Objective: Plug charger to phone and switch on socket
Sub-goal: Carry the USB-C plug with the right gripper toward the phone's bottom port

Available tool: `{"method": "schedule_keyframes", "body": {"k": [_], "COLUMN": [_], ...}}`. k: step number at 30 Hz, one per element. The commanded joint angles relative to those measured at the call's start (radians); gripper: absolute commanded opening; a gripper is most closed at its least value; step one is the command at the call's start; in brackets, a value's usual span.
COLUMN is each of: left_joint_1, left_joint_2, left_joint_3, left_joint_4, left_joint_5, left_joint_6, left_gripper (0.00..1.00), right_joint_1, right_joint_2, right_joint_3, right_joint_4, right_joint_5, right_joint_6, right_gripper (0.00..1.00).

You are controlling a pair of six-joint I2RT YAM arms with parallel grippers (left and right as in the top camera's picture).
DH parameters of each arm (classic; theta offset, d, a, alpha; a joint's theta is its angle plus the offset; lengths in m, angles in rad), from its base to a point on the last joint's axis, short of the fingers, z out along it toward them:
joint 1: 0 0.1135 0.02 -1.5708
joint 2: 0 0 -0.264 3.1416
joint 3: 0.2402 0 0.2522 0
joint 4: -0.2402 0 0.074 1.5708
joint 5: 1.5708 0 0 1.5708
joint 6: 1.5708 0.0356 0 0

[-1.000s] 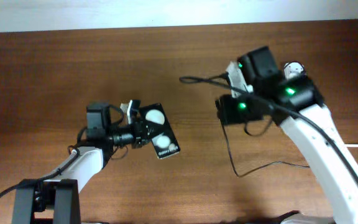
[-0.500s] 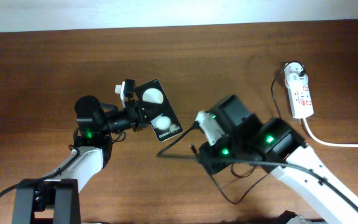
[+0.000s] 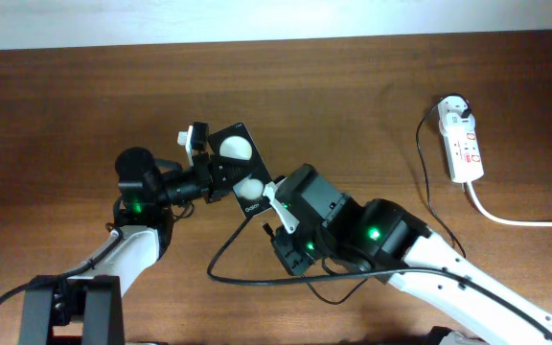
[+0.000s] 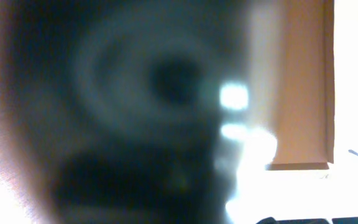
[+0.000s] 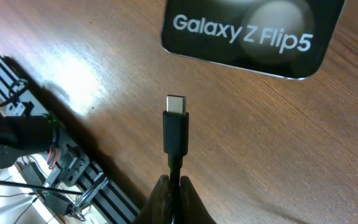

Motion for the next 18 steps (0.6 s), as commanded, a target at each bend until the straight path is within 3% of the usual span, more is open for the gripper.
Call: {"method": "schedule_keyframes", "body": {"k": [1,6,18], "left_joint_1": [0.001,0.001,0.001], "left_joint_2": [-0.002,-0.002,-0.002], "left_joint_3": [0.008,0.008,0.008], "left_joint_4": [0.012,0.012,0.013], "left_joint_5": [0.026,0.063,0.067], "left_joint_6": [-0.031,-0.031,-0.095], "left_gripper": [0.00,0.00,0.00], "right_joint_1": [0.005,0.005,0.005], "right_joint_2": [0.016,0.018,0.018], "right_joint_3": [0.000,0.000,0.000], "right_joint_4": [0.010,0.010,0.009], "right_joint_5": [0.024,0.031,0.023], "right_joint_6": [0.047,0.135,0.182], "right_gripper": [0.04,0.04,0.04]}}
